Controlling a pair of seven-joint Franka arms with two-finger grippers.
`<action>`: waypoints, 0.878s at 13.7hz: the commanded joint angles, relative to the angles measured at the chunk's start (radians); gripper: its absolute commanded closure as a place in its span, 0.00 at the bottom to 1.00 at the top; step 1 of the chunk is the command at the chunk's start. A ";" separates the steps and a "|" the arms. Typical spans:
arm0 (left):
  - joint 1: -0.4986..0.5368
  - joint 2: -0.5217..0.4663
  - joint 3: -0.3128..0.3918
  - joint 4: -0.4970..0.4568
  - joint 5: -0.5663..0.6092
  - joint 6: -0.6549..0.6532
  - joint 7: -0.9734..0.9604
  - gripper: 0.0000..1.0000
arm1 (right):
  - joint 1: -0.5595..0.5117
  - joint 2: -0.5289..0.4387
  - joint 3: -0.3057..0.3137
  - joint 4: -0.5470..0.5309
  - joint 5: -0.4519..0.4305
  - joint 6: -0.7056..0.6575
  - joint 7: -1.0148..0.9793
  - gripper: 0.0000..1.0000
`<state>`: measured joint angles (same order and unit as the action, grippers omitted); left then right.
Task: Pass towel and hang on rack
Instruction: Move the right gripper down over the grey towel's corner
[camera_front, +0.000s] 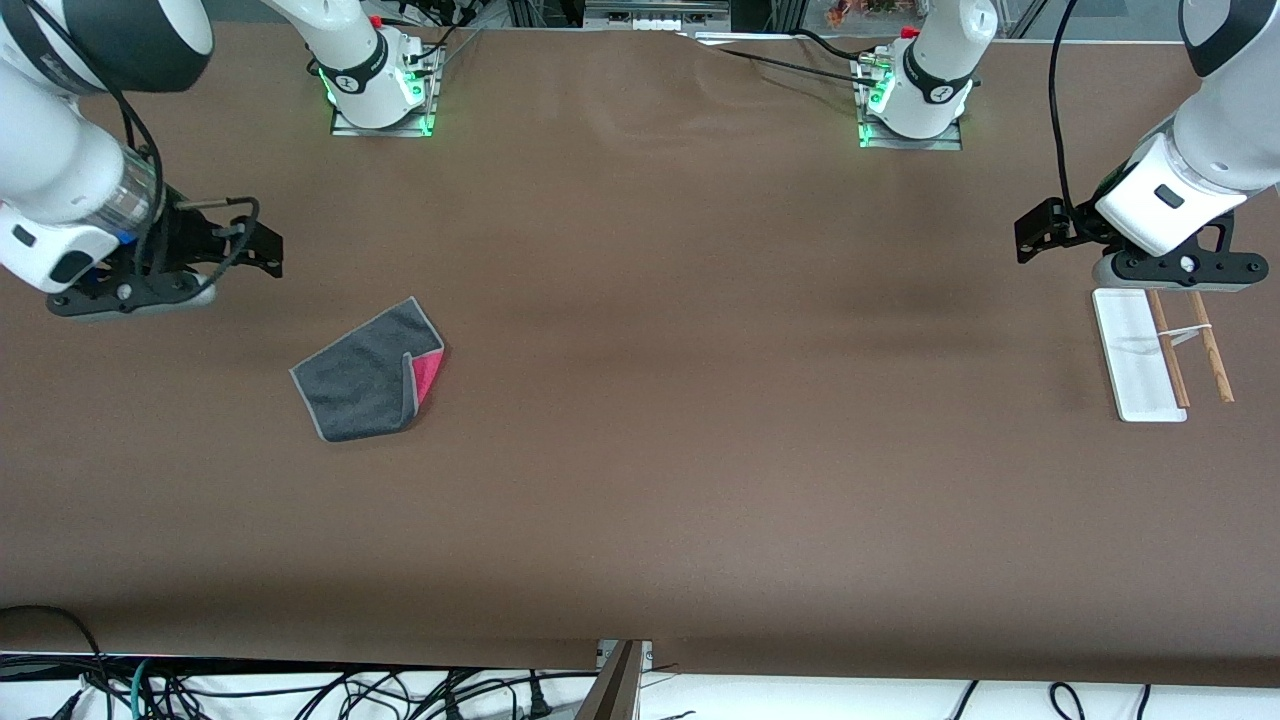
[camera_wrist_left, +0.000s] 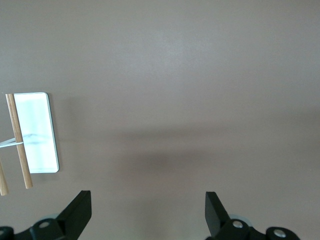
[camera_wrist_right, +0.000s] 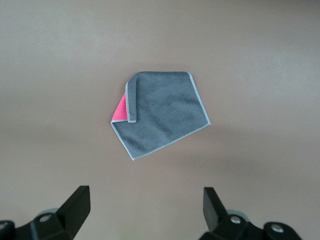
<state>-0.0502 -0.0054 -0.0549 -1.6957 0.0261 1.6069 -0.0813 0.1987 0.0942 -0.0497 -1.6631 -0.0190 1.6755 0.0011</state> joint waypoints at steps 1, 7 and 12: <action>0.010 0.012 -0.002 0.024 0.008 -0.019 -0.006 0.00 | -0.005 -0.007 0.016 -0.127 0.008 0.110 0.049 0.00; 0.012 0.021 0.004 0.028 0.008 -0.018 -0.009 0.00 | 0.034 0.027 0.024 -0.492 0.008 0.565 0.126 0.01; 0.012 0.019 -0.005 0.028 0.008 -0.021 -0.018 0.00 | 0.085 0.198 0.024 -0.593 0.008 0.920 0.168 0.02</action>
<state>-0.0437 0.0047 -0.0561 -1.6953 0.0261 1.6069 -0.0908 0.2647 0.2435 -0.0256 -2.2489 -0.0166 2.5183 0.1541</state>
